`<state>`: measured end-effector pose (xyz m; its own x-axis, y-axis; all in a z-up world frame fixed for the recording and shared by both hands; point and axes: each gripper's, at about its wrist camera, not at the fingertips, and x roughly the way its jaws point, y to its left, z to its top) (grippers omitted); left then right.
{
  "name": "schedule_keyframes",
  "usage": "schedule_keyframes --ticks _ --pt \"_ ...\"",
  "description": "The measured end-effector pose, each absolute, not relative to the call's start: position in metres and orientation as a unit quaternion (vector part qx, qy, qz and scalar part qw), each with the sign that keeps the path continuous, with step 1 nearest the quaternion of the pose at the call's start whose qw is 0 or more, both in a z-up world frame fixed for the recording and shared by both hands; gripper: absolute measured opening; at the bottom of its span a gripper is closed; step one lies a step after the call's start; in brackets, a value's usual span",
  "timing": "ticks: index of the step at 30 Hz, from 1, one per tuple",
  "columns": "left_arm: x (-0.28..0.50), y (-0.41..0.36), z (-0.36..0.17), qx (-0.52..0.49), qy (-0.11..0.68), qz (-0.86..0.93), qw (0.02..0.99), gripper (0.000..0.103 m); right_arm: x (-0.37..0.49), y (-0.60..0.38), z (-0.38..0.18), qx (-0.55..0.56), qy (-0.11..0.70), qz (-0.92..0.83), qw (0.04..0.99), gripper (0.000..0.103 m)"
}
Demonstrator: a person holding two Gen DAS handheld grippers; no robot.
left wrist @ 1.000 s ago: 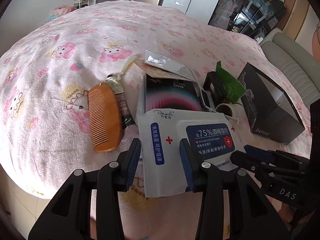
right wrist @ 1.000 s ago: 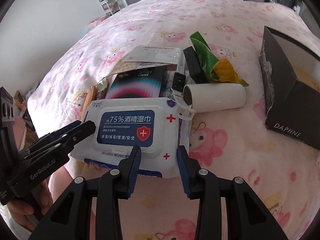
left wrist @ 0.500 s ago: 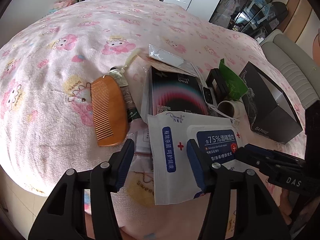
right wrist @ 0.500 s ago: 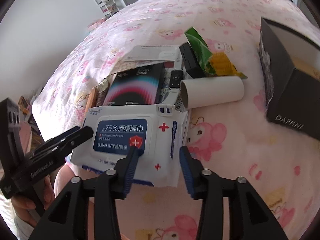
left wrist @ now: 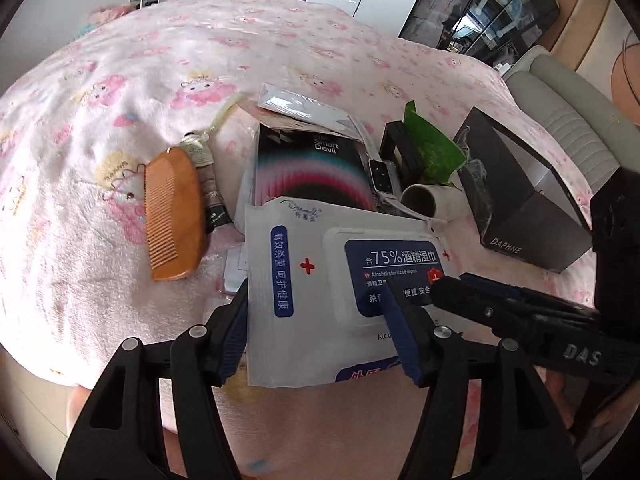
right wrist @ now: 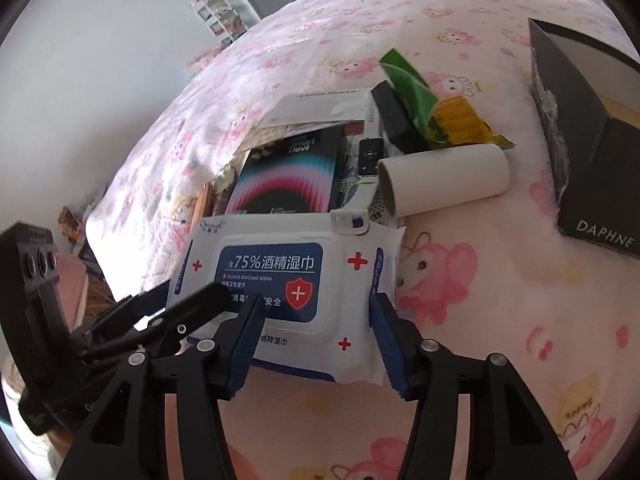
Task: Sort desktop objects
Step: 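Lift the wipes pack off the pile with the right tool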
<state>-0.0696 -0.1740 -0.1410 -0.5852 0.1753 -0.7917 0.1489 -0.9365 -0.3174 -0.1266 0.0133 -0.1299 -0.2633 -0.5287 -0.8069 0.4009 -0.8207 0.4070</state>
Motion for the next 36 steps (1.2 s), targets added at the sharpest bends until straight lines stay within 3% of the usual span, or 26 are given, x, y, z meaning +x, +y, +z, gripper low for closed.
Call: schedule_keyframes --ticks 5,10,21,29,36 --pt "-0.07 -0.186 -0.137 -0.446 -0.176 0.877 -0.022 0.063 -0.138 0.019 -0.142 0.543 -0.09 -0.787 0.28 0.055" --pt "-0.076 -0.174 -0.137 -0.456 -0.159 0.876 0.007 0.057 -0.143 0.012 -0.148 0.543 -0.102 -0.78 0.295 0.071" --pt "-0.075 -0.171 -0.142 -0.455 -0.165 0.875 -0.001 0.055 -0.148 0.035 -0.153 0.539 -0.116 -0.792 0.263 0.071" --pt "-0.075 -0.175 -0.146 -0.454 -0.175 0.873 0.001 0.053 -0.15 0.019 -0.174 0.572 -0.167 -0.727 0.342 0.071" --pt "-0.073 -0.162 -0.136 -0.45 -0.12 0.885 -0.01 0.053 -0.141 0.017 -0.156 0.536 -0.157 -0.754 0.344 0.046"
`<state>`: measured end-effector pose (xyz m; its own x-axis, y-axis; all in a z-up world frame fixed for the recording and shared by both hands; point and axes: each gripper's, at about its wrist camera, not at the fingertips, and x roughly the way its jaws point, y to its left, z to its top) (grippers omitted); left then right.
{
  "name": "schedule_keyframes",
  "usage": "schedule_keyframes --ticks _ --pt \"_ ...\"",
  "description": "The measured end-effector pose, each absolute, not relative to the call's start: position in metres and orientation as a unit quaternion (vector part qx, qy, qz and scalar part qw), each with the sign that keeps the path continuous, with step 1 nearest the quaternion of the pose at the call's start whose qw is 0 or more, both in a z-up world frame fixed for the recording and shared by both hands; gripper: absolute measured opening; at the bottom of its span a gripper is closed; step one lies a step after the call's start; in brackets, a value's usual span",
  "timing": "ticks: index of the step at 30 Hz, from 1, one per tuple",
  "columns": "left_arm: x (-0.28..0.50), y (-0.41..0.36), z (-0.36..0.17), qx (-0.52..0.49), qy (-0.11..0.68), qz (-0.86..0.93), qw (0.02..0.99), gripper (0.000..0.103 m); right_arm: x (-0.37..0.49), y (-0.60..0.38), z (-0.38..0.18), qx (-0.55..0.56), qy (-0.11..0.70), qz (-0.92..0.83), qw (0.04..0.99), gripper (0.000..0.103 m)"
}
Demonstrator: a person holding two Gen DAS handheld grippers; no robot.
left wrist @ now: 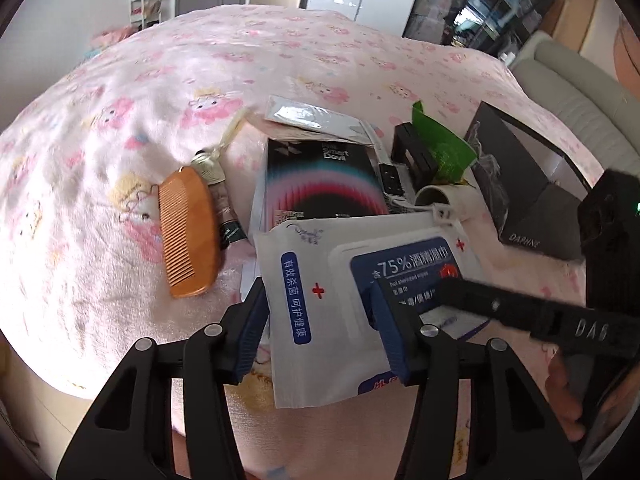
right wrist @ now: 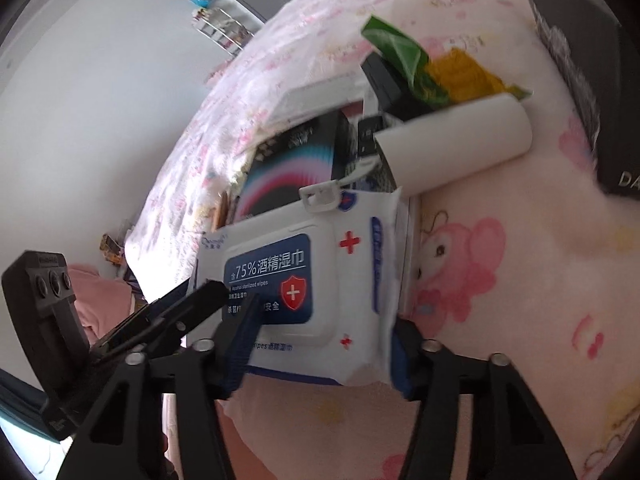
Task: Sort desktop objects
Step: 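Lift the wipes pack off the pile with the right tool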
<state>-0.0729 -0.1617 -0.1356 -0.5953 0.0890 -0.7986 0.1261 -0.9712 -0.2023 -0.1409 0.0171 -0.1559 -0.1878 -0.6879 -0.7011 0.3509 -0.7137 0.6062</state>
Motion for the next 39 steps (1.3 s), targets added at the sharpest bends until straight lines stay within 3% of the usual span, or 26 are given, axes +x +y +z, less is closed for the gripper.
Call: schedule_keyframes --ticks 12,21,24,29,36,39 --pt "-0.074 -0.128 -0.13 0.451 0.088 -0.888 -0.015 0.052 -0.129 0.026 -0.136 0.523 -0.094 -0.783 0.322 0.045" --pt "-0.073 -0.141 -0.143 0.466 0.142 -0.873 -0.019 0.052 -0.133 0.045 -0.144 0.535 -0.101 -0.779 0.311 0.047" --pt "-0.074 -0.138 -0.147 0.472 0.151 -0.868 -0.031 0.061 -0.135 0.045 -0.148 0.537 -0.103 -0.778 0.31 0.048" --pt "-0.075 -0.135 -0.15 0.473 0.162 -0.865 -0.037 0.064 -0.135 0.045 -0.149 0.54 -0.102 -0.776 0.309 0.049" --pt "-0.072 -0.129 -0.141 0.465 0.15 -0.872 -0.032 0.05 -0.13 0.045 -0.144 0.534 -0.09 -0.781 0.312 0.049" --pt "-0.071 -0.124 -0.133 0.459 0.138 -0.877 -0.036 0.049 -0.126 0.049 -0.138 0.528 -0.087 -0.783 0.317 0.047"
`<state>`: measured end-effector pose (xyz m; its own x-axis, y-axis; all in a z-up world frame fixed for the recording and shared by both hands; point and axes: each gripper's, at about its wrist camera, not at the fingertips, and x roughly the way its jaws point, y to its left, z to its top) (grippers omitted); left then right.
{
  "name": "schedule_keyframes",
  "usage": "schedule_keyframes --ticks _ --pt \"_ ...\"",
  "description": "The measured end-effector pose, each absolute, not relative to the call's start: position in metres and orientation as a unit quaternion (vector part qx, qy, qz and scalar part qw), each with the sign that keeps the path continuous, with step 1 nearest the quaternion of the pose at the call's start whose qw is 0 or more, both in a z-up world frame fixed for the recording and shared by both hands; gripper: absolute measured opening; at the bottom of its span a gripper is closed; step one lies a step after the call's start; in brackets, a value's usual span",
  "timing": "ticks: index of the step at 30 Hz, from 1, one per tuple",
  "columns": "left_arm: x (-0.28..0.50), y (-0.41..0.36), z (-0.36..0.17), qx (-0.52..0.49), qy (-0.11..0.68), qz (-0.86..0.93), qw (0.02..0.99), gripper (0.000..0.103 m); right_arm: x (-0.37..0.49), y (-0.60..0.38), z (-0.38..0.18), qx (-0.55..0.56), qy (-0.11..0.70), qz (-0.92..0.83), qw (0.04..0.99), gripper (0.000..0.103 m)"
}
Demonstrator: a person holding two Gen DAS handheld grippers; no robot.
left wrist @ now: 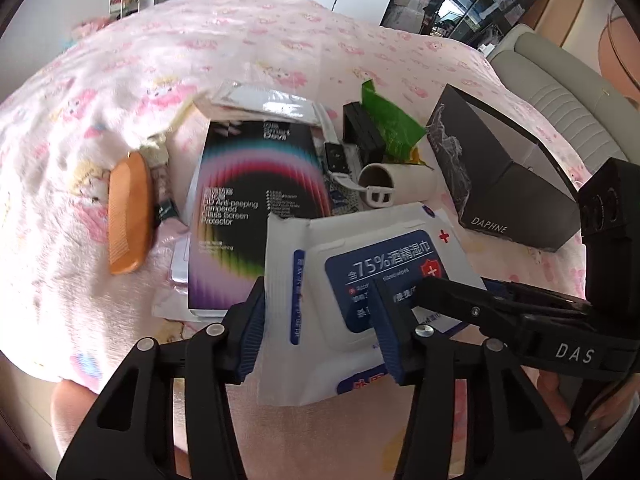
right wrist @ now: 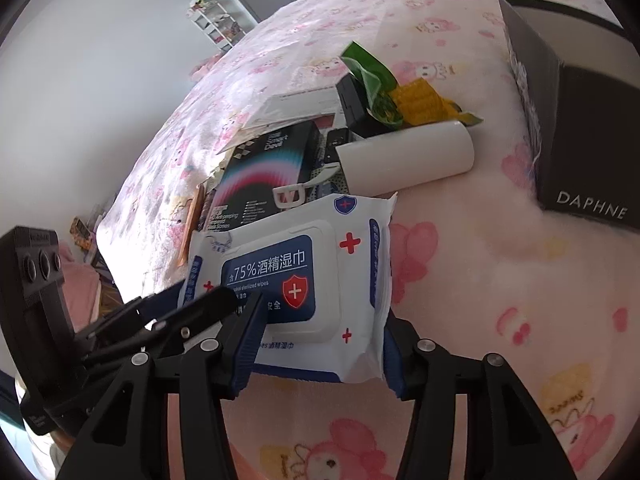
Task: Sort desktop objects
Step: 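Lift the wipes pack off the pile with the right tool, then carry the wipes pack over the black DAPHNE shoebox with the right tool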
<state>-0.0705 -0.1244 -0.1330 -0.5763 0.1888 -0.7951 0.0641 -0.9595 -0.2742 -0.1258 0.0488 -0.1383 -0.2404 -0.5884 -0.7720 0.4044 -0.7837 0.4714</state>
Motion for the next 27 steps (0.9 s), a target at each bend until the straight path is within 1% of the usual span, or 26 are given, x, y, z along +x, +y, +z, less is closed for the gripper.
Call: schedule_keyframes --ticks 2,3,7,11,16,17,18,19,20,21,24,27 --pt "-0.069 -0.119 -0.128 -0.456 -0.133 0.879 0.045 0.049 -0.123 0.053 -0.136 0.528 -0.096 -0.781 0.319 0.047" --pt "-0.069 -0.115 -0.127 -0.456 -0.127 0.879 0.049 0.047 -0.122 0.056 -0.134 0.528 -0.1 -0.781 0.32 0.047" --pt "-0.072 -0.105 -0.134 -0.464 -0.108 0.878 0.041 0.047 -0.119 0.062 -0.132 0.523 -0.097 -0.786 0.315 0.046" --pt "-0.073 -0.119 -0.145 -0.476 -0.146 0.867 0.031 0.051 -0.122 0.071 -0.145 0.544 -0.108 -0.777 0.298 0.046" --pt "-0.07 -0.128 -0.161 -0.491 -0.187 0.849 0.046 0.051 -0.122 0.07 -0.161 0.561 -0.117 -0.764 0.296 0.048" --pt "-0.07 -0.127 -0.162 -0.491 -0.189 0.849 0.048 0.05 -0.122 0.069 -0.162 0.562 -0.114 -0.765 0.295 0.048" --pt "-0.07 -0.124 -0.161 -0.49 -0.185 0.85 0.05 0.045 -0.122 0.068 -0.163 0.561 -0.112 -0.766 0.294 0.048" --pt "-0.071 -0.12 -0.159 -0.488 -0.176 0.853 0.055 0.042 -0.122 0.068 -0.161 0.557 -0.108 -0.769 0.295 0.048" --pt "-0.071 -0.116 -0.156 -0.486 -0.168 0.855 0.061 0.028 -0.122 0.068 -0.158 0.553 -0.103 -0.772 0.296 0.047" --pt "-0.072 -0.111 -0.153 -0.485 -0.161 0.857 0.067 0.025 -0.121 0.069 -0.156 0.549 -0.097 -0.775 0.298 0.044" --pt "-0.073 -0.101 -0.148 -0.483 -0.144 0.861 0.067 0.025 -0.121 0.074 -0.148 0.541 -0.096 -0.781 0.298 0.039" --pt "-0.073 -0.096 -0.147 -0.485 -0.15 0.858 0.075 0.025 -0.119 0.082 -0.142 0.536 -0.095 -0.786 0.294 0.038"
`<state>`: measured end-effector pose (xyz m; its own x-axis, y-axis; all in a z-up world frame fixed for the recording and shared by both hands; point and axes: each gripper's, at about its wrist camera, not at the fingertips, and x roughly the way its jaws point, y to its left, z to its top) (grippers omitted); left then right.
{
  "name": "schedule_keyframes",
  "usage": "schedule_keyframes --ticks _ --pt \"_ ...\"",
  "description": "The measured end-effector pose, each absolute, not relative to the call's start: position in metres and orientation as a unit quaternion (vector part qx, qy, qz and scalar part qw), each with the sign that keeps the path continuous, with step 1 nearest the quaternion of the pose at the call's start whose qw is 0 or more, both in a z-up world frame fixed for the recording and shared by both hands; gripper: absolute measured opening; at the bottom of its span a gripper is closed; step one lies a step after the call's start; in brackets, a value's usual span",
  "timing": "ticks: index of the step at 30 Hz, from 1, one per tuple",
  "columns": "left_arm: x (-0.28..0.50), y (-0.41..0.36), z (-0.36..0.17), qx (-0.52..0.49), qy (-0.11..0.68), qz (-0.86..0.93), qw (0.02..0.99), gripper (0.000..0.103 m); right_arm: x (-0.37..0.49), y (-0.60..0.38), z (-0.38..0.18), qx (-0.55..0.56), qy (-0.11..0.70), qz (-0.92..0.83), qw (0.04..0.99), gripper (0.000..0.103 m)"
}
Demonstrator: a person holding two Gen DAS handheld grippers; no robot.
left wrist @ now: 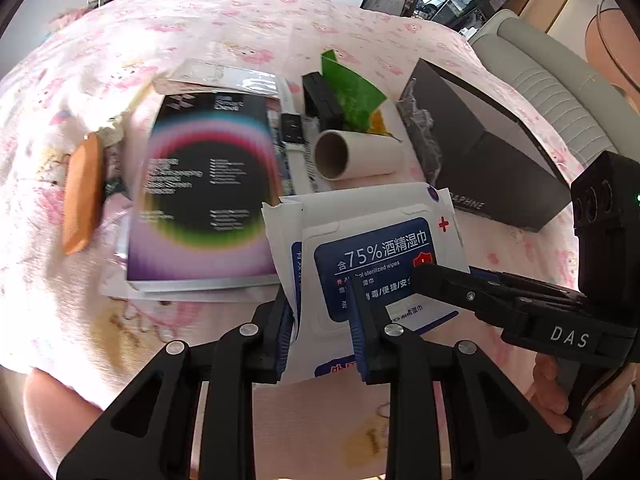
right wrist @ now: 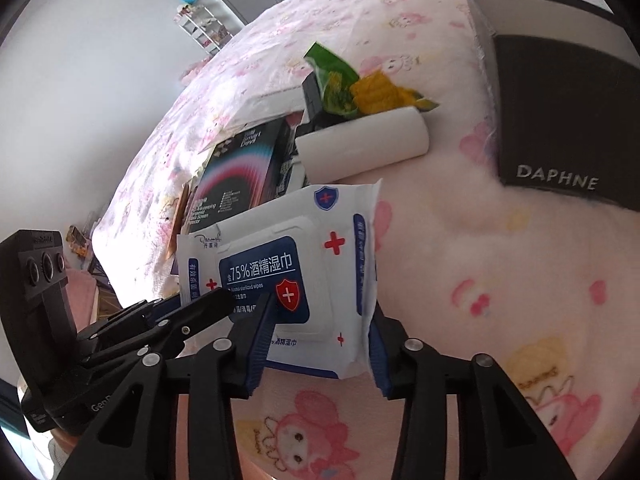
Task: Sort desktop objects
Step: 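Carry the wipes pack over the black DAPHNE shoebox with the right tool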
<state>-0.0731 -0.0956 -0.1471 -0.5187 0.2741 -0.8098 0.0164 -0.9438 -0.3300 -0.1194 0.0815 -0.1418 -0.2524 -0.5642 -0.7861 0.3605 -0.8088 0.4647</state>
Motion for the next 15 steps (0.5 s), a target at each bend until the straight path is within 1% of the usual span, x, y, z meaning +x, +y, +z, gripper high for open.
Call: schedule_keyframes --ticks 7,15 --pt "-0.071 -0.069 -0.137 -0.481 -0.139 0.86 0.096 0.025 -0.112 0.099 -0.132 0.526 -0.093 -0.798 0.278 0.038" --pt "-0.08 -0.025 -0.107 -0.452 -0.116 0.873 0.142 0.025 -0.108 0.153 -0.097 0.486 -0.121 -0.83 0.246 0.038"
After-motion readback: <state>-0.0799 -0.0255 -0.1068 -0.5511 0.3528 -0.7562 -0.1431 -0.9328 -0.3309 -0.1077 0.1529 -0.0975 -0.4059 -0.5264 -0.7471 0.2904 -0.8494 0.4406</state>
